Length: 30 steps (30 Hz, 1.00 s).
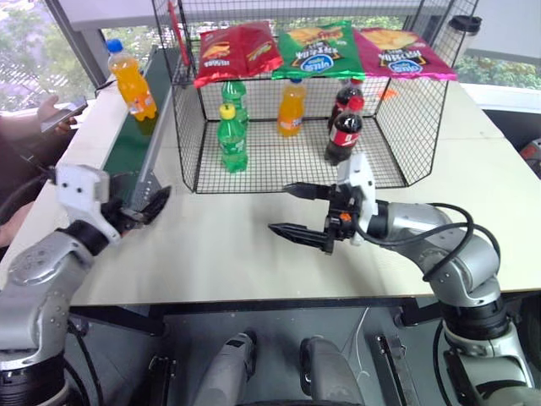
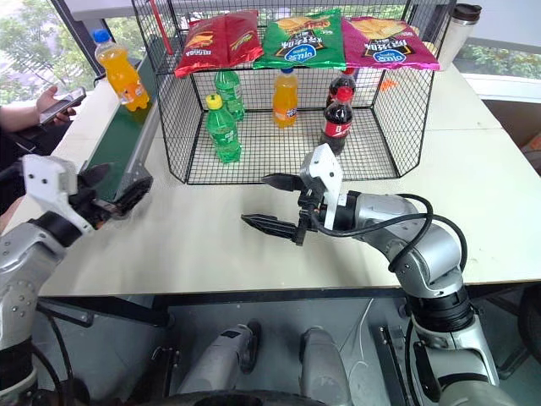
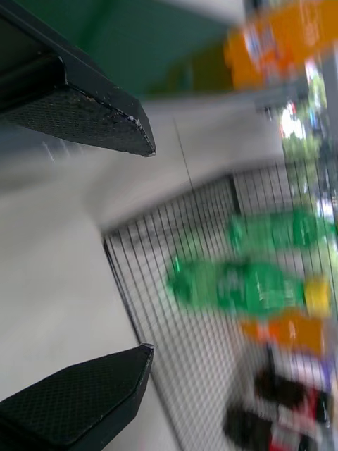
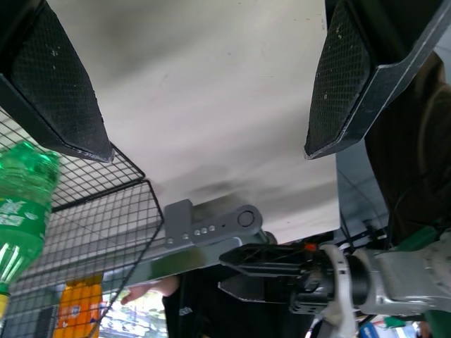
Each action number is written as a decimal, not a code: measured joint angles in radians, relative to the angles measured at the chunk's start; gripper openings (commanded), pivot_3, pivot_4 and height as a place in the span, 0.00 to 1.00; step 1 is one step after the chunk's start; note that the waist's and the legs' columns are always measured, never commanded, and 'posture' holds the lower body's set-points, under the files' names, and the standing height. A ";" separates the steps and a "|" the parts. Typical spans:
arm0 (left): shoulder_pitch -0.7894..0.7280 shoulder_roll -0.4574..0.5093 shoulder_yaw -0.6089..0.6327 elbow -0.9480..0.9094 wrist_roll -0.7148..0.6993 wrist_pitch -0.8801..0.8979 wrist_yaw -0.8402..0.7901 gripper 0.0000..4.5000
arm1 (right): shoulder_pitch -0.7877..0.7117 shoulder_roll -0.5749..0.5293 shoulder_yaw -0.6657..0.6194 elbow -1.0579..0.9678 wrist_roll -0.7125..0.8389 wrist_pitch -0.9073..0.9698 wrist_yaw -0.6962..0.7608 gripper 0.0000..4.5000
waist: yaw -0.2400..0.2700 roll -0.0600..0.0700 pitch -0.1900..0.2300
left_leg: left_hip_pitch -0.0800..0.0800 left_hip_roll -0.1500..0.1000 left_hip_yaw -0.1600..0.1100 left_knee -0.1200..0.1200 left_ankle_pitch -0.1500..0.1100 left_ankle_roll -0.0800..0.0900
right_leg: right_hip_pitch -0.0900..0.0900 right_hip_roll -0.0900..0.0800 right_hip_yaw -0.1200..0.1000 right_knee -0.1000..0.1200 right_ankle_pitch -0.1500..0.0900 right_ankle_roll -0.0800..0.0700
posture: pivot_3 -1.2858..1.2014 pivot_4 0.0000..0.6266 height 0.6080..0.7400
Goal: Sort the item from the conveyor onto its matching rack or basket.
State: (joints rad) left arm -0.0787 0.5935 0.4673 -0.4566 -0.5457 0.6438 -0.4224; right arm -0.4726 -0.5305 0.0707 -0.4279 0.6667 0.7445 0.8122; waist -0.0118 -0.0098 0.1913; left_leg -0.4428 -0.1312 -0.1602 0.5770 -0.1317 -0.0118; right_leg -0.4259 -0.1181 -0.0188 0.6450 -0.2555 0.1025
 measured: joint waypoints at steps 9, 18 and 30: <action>0.027 -0.017 0.039 0.139 0.081 -0.092 0.053 1.00 | -0.007 0.012 0.044 0.045 -0.048 -0.054 0.020 0.99 | 0.001 0.000 0.000 | 0.000 0.000 0.002 0.000 0.000 0.000 | 0.000 0.000 0.002 -0.001 0.000 0.000 | 0.52 0.24 0.99; 0.025 -0.033 0.039 0.188 0.098 -0.128 0.075 1.00 | -0.007 0.013 0.044 0.060 -0.062 -0.070 0.026 0.99 | 0.001 0.000 0.000 | 0.000 0.000 0.002 -0.001 0.000 0.000 | -0.001 0.000 0.002 -0.001 0.000 0.000 | 0.52 0.24 0.99; -0.047 -0.033 0.016 0.262 0.181 -0.200 0.127 1.00 | -0.007 0.027 0.043 0.060 -0.067 -0.072 0.000 0.99 | 0.000 0.000 0.000 | 0.000 0.000 0.002 -0.001 0.000 0.000 | -0.001 0.000 0.002 0.000 0.000 0.000 | 0.52 0.24 0.99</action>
State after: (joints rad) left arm -0.1256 0.5605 0.4832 -0.1942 -0.3643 0.4434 -0.2950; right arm -0.4796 -0.5038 0.1142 -0.3682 0.5994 0.6721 0.8117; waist -0.0114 -0.0100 0.1912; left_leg -0.4430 -0.1312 -0.1578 0.5763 -0.1318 -0.0119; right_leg -0.4269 -0.1180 -0.0165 0.6445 -0.2552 0.1026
